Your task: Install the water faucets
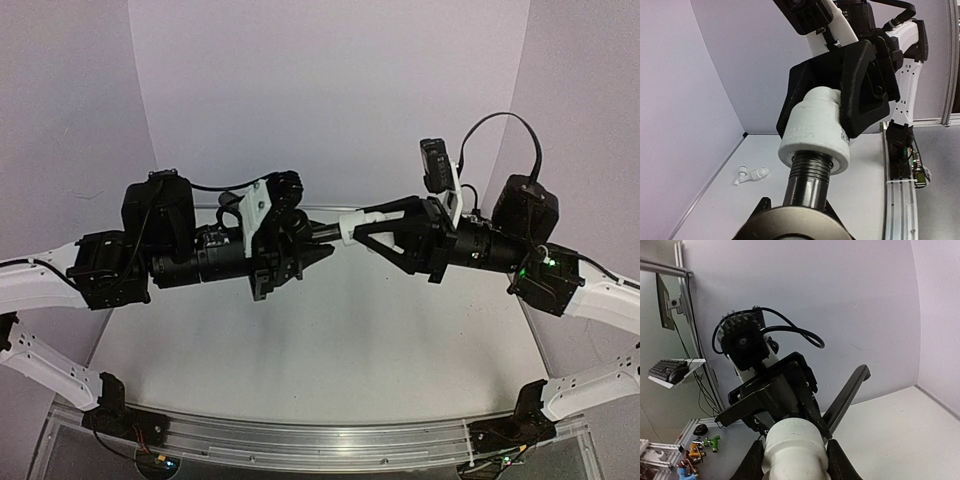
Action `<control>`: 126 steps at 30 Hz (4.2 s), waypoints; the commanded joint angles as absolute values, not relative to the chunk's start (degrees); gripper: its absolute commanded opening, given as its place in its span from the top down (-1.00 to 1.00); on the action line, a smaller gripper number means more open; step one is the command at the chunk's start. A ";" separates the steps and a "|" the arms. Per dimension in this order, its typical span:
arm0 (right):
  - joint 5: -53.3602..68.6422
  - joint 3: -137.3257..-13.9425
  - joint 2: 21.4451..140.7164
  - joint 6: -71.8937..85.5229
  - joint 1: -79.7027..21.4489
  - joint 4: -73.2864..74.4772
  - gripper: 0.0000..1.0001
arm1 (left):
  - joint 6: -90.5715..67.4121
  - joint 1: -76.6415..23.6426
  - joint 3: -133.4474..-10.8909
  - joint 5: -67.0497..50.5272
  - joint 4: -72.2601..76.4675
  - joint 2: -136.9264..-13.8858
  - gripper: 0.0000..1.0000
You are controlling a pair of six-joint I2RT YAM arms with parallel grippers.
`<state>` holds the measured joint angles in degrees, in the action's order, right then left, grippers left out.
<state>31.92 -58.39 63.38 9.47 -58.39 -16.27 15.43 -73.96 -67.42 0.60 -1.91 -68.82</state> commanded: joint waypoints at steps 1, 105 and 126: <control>28.33 -60.14 66.71 21.62 -59.34 -15.09 1.00 | 25.26 -77.47 -67.39 11.83 5.02 -71.56 1.00; 37.49 -75.00 71.31 24.41 -50.22 8.56 0.84 | -3.43 -58.71 -70.05 -27.78 -15.59 -65.98 1.00; 36.82 -86.03 69.06 -28.94 -48.00 19.65 -0.94 | -28.49 -58.66 -69.37 -33.39 -6.59 -68.63 1.00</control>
